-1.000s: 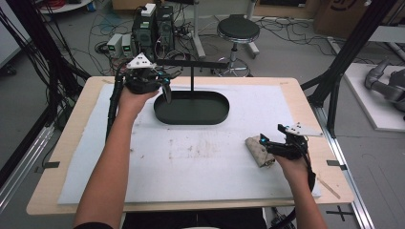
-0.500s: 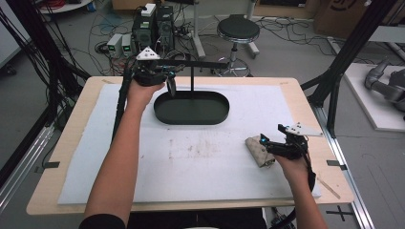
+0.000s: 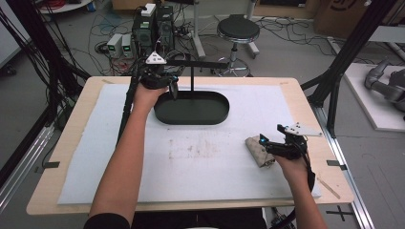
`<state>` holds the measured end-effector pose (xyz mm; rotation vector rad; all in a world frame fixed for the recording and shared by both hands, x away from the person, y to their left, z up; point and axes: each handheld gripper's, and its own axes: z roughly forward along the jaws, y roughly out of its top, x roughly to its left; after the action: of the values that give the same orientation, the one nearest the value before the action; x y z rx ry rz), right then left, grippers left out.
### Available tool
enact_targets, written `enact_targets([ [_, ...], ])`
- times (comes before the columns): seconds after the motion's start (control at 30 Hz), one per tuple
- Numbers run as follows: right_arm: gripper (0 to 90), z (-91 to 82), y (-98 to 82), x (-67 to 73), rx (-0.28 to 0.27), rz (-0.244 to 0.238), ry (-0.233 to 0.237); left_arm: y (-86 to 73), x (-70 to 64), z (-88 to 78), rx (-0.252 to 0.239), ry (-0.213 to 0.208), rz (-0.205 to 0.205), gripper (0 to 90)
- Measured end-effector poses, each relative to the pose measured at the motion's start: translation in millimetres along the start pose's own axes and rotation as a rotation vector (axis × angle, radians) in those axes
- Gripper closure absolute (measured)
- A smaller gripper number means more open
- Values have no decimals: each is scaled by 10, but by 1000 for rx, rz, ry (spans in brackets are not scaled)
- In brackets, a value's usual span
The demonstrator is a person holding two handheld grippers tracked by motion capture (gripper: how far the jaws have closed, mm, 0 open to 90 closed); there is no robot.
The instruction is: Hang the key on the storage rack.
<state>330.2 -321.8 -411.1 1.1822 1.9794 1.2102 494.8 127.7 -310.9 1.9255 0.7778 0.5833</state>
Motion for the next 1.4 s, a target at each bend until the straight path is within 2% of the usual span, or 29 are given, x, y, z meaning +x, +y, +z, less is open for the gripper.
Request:
enact_targets([
  [0.27, 164, -5, -1, -7, -3, 0, -1, 19, -51, 96, 33, 17, 23, 825],
  [0.67, 164, -5, -7, -16, 0, 4, 1, -2, 2, 170, 45, 29, -13, 801],
  [0.87, 164, -7, -9, -18, -2, 4, -3, 6, -25, 130, 29, 26, -17, 639],
  [0.93, 164, -7, -9, -18, -2, 3, -2, -4, -38, 100, 23, 17, -15, 618],
  [0.97, 164, -6, -8, -11, -2, 5, -3, -16, -46, 86, 20, 16, -16, 566],
  [1.13, 164, -2, -8, -3, 2, 0, -2, -105, -63, -4, 20, 4, -30, 501],
  [1.23, 164, -2, -8, -2, 0, 0, -3, -176, -75, -66, 13, -16, -46, 442],
  [1.4, 164, -5, -10, -3, 1, 1, -5, -318, -103, -191, 9, -62, -55, 395],
])
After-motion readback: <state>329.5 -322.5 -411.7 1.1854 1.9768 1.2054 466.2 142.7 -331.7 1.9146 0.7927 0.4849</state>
